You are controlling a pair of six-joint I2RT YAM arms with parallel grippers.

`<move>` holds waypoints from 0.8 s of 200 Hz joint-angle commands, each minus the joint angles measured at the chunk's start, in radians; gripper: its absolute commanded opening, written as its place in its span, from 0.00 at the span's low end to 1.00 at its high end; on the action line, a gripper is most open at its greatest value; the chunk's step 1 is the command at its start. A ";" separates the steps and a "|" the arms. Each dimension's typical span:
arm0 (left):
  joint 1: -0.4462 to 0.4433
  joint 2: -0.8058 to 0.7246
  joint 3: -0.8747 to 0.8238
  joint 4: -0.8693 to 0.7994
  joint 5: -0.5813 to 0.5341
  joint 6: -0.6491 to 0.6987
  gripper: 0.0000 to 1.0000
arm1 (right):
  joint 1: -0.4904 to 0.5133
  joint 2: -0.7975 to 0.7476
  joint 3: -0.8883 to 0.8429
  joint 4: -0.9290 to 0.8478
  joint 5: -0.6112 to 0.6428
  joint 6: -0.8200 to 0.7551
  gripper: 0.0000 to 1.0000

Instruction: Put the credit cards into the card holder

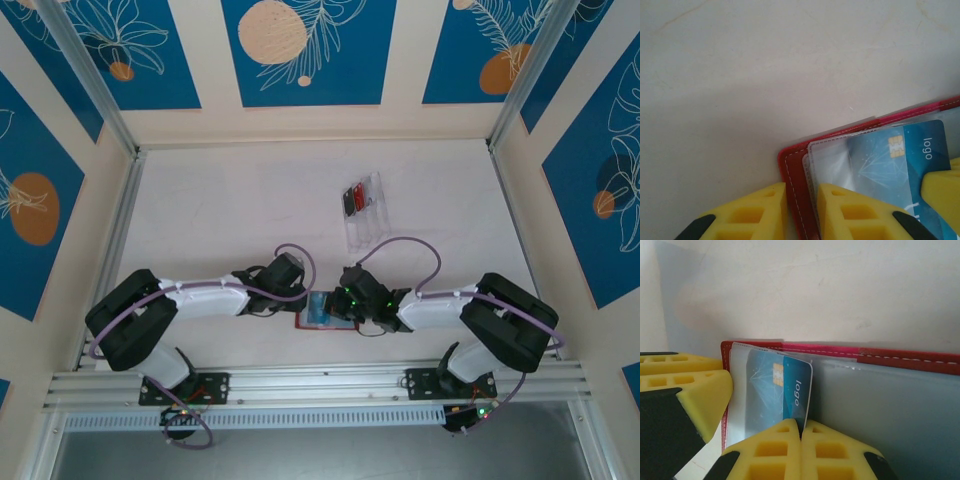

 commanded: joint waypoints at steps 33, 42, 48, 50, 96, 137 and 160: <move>-0.023 0.045 -0.021 -0.075 0.025 0.017 0.23 | 0.017 0.061 -0.014 -0.078 -0.002 -0.020 0.00; -0.022 0.042 -0.023 -0.076 0.024 0.016 0.23 | 0.019 0.069 -0.011 -0.069 -0.011 -0.023 0.00; -0.022 0.040 -0.023 -0.076 0.024 0.013 0.23 | 0.021 0.077 -0.009 -0.066 -0.015 -0.024 0.00; -0.022 0.039 -0.024 -0.075 0.024 0.012 0.24 | 0.022 0.080 -0.008 -0.066 -0.017 -0.024 0.00; -0.021 -0.044 -0.035 -0.078 0.028 -0.031 0.28 | 0.020 0.097 -0.004 -0.061 -0.030 -0.023 0.01; 0.000 -0.152 -0.069 -0.095 0.006 -0.089 0.32 | 0.014 0.103 -0.003 -0.072 -0.034 -0.024 0.01; 0.017 -0.201 -0.094 -0.122 -0.004 -0.096 0.30 | 0.009 0.107 0.002 -0.074 -0.043 -0.028 0.03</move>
